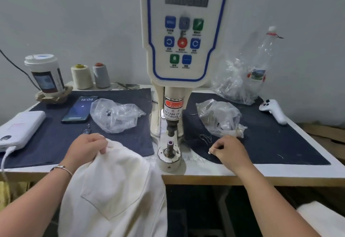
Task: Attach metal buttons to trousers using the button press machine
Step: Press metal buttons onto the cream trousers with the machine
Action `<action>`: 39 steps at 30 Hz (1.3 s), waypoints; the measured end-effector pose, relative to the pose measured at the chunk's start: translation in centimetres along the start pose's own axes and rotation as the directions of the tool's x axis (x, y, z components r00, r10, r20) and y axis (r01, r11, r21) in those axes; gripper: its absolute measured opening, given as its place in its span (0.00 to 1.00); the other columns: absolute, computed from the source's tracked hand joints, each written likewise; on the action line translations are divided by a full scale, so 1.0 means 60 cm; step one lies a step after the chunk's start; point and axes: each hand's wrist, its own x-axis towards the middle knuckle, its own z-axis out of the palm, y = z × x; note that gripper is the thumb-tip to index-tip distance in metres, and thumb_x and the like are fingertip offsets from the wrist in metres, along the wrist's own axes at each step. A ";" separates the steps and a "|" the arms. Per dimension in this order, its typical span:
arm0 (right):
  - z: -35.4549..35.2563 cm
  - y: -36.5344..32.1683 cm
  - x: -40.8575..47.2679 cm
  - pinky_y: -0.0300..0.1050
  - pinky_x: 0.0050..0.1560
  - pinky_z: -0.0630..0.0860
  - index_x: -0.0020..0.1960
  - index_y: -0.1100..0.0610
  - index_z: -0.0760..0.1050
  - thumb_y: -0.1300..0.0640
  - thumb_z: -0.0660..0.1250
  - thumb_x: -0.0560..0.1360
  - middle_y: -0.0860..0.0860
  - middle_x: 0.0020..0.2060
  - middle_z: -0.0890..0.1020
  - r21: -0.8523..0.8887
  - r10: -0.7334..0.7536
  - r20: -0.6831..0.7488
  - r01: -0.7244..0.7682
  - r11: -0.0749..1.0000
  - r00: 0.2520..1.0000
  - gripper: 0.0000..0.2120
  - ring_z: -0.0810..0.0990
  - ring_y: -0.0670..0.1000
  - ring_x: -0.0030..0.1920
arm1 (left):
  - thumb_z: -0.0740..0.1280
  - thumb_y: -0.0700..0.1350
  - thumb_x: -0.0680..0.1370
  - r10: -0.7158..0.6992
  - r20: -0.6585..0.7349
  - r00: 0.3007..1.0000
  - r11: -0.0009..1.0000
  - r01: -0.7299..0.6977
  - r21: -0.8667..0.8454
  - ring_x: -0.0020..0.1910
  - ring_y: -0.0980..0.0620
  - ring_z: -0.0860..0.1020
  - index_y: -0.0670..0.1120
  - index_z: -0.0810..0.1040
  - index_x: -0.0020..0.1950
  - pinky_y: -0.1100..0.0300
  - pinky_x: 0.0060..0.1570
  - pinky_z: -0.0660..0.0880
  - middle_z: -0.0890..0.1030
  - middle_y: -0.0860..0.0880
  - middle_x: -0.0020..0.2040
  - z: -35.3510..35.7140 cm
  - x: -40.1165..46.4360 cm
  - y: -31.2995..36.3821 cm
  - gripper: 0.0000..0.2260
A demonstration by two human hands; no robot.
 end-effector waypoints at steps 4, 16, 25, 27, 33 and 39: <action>0.005 0.013 -0.004 0.42 0.46 0.68 0.38 0.52 0.81 0.57 0.70 0.75 0.43 0.42 0.78 0.042 -0.022 -0.090 0.025 0.999 0.996 0.07 0.75 0.48 0.49 | 0.64 0.44 0.59 -0.002 0.004 1.000 1.000 0.002 -0.009 0.37 0.46 0.67 0.45 0.73 0.20 0.55 0.42 0.62 0.72 0.43 0.35 0.002 0.004 -0.001 0.08; 0.011 0.019 -0.014 0.36 0.42 0.68 0.33 0.45 0.80 0.57 0.75 0.70 0.41 0.39 0.78 0.110 -0.091 -0.134 0.106 0.988 0.987 0.11 0.75 0.44 0.46 | 0.63 0.43 0.59 -0.003 -0.011 1.000 1.000 0.003 -0.020 0.37 0.48 0.69 0.46 0.73 0.19 0.55 0.42 0.65 0.73 0.45 0.34 0.000 0.003 -0.001 0.08; 0.015 -0.105 -0.052 0.27 0.41 0.69 0.39 0.52 0.79 0.61 0.75 0.70 0.47 0.40 0.80 0.398 -0.315 -0.243 0.390 0.830 0.917 0.07 0.76 0.41 0.40 | 0.63 0.43 0.59 -0.015 -0.013 1.000 1.000 0.015 -0.025 0.37 0.48 0.69 0.47 0.73 0.19 0.55 0.43 0.65 0.73 0.51 0.31 0.001 0.003 -0.001 0.08; 0.026 -0.128 -0.054 0.29 0.42 0.68 0.40 0.55 0.79 0.61 0.74 0.71 0.48 0.42 0.80 0.384 -0.362 -0.189 0.408 0.828 0.913 0.05 0.76 0.42 0.42 | 0.63 0.43 0.59 -0.021 -0.009 1.000 0.999 0.020 -0.035 0.37 0.48 0.69 0.47 0.73 0.19 0.55 0.44 0.64 0.72 0.55 0.27 0.000 0.004 -0.002 0.08; 0.042 -0.135 -0.048 0.31 0.40 0.68 0.42 0.59 0.82 0.60 0.74 0.71 0.48 0.45 0.80 0.385 -0.377 -0.159 0.409 0.827 0.913 0.03 0.74 0.41 0.41 | 0.63 0.43 0.59 -0.017 -0.009 1.000 0.999 0.016 -0.039 0.37 0.48 0.69 0.47 0.74 0.19 0.56 0.45 0.65 0.73 0.56 0.26 0.001 0.005 -0.006 0.08; 0.043 -0.143 -0.041 0.26 0.41 0.66 0.42 0.59 0.81 0.59 0.75 0.71 0.43 0.45 0.77 0.319 -0.390 -0.162 0.422 0.848 0.906 0.04 0.72 0.34 0.39 | 0.63 0.44 0.58 -0.012 -0.015 1.000 1.000 0.012 -0.027 0.36 0.50 0.69 0.48 0.74 0.18 0.57 0.43 0.66 0.73 0.57 0.26 0.001 0.007 -0.005 0.08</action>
